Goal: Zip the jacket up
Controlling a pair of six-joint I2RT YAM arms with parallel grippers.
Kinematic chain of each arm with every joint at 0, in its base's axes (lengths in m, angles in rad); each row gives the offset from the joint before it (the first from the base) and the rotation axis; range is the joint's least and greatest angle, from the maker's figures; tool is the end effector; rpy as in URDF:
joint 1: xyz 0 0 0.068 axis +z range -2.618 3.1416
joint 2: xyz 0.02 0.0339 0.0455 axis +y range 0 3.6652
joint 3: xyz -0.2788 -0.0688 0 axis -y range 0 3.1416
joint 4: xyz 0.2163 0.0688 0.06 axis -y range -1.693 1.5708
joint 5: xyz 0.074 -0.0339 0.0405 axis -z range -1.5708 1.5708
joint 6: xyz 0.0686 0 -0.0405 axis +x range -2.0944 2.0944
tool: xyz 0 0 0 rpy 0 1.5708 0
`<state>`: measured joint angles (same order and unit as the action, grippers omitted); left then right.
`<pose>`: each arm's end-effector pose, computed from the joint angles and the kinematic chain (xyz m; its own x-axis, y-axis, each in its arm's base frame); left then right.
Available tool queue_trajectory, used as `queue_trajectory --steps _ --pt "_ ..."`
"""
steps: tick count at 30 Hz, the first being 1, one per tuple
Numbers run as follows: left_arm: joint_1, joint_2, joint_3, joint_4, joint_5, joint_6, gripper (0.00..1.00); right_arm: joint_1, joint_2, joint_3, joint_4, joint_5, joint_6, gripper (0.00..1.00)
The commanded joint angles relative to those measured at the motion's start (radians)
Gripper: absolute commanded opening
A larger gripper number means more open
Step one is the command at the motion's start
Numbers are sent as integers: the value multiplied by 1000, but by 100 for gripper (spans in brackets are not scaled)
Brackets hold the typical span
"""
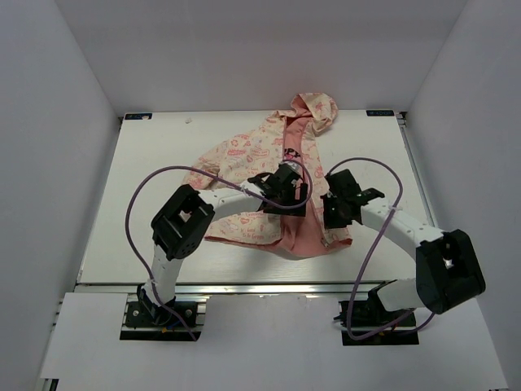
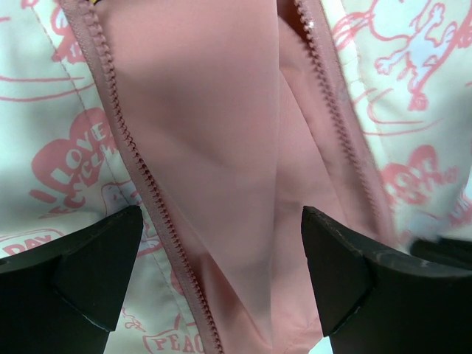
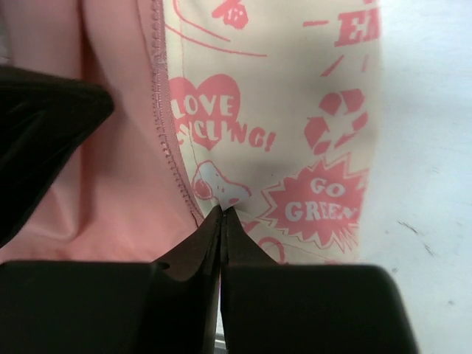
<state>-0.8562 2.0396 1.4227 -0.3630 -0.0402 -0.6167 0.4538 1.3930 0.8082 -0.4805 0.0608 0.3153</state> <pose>0.2881 -0.3279 0.1677 -0.8720 0.1233 -0.4738 0.2890 0.9107 -0.2950 0.2294 0.1072 0.1939 -0.8751 -0.0824 -0.4769 -0.1470 0.9841 0.0996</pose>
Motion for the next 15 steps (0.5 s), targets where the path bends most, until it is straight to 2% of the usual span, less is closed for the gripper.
queue_trajectory --steps 1,5,11,14,15 --pt "5 65 19 -36 3 3 98 0 -83 77 -58 48 21 0" --pt "5 96 51 -51 -9 3 98 0 -185 117 -150 19 19 0" --pt "5 133 85 -65 -16 -20 98 -1 -296 154 -250 -130 -1 0" --pt "5 151 100 -88 -32 -34 98 -1 -354 175 -277 -72 4 0" --pt "6 156 104 -93 -38 -37 98 -1 -365 189 -294 -9 7 0"
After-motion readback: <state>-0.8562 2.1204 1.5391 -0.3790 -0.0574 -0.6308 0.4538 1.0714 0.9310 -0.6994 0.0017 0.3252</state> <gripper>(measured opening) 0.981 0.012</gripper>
